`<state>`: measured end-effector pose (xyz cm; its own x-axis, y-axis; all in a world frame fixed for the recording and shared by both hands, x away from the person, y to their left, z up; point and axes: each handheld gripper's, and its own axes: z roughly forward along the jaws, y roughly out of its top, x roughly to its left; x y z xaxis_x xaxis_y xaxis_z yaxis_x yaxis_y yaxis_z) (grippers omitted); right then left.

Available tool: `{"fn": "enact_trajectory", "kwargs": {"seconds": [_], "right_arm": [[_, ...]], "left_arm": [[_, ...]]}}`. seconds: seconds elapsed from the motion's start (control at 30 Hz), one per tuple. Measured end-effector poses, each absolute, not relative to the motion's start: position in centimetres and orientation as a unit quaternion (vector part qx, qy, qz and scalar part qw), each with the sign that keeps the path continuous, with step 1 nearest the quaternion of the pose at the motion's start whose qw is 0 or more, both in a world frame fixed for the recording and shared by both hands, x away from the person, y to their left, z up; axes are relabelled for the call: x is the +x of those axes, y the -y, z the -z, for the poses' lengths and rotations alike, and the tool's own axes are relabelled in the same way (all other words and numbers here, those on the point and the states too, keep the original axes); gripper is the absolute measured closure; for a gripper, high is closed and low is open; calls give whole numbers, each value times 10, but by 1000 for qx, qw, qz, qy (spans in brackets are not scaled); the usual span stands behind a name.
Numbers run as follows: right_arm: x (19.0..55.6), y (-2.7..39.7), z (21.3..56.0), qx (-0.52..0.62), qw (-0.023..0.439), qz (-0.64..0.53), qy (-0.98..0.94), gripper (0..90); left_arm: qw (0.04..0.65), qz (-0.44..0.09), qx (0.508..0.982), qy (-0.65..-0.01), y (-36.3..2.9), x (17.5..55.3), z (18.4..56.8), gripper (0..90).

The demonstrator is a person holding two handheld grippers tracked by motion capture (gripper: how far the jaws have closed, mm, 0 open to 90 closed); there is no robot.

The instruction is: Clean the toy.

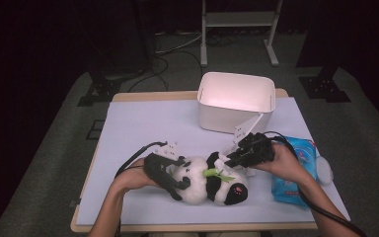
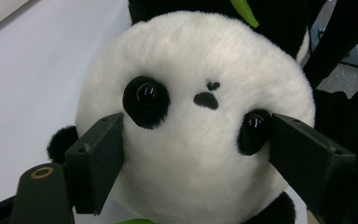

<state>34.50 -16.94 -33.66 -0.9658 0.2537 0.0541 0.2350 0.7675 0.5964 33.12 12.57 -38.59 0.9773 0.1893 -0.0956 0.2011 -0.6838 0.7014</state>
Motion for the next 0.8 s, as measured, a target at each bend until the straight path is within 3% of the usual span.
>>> {"fn": "enact_trajectory", "kwargs": {"seconds": [0.03, 0.23, 0.27, 0.47, 0.57, 0.6, 0.63, 0.67, 0.8], "right_arm": [[342, 170, 334, 127, 21, -323, -938, 680], [338, 173, 324, 120, 41, -332, -935, 621], [339, 177, 320, 120, 43, -339, -932, 566], [349, 168, 326, 130, 42, -322, -937, 487], [351, 161, 332, 129, 36, -315, -940, 513], [353, 154, 337, 126, 26, -311, -942, 592], [353, 154, 337, 126, 26, -311, -942, 592], [353, 149, 340, 114, 18, -318, -941, 674], [351, 149, 339, 106, 16, -317, -942, 731]], "left_arm": [[382, 8, 918, -107, -126, 331, 386, 195], [378, 5, 920, -103, -125, 330, 385, 195], [379, 6, 920, -103, -125, 331, 385, 195], [379, 4, 920, -102, -125, 330, 385, 196], [378, 3, 920, -101, -125, 330, 385, 196], [380, 3, 920, -102, -124, 329, 385, 195], [379, 4, 920, -102, -125, 330, 385, 195], [378, 4, 920, -103, -125, 330, 386, 195], [381, 6, 919, -104, -126, 330, 386, 195]]}}
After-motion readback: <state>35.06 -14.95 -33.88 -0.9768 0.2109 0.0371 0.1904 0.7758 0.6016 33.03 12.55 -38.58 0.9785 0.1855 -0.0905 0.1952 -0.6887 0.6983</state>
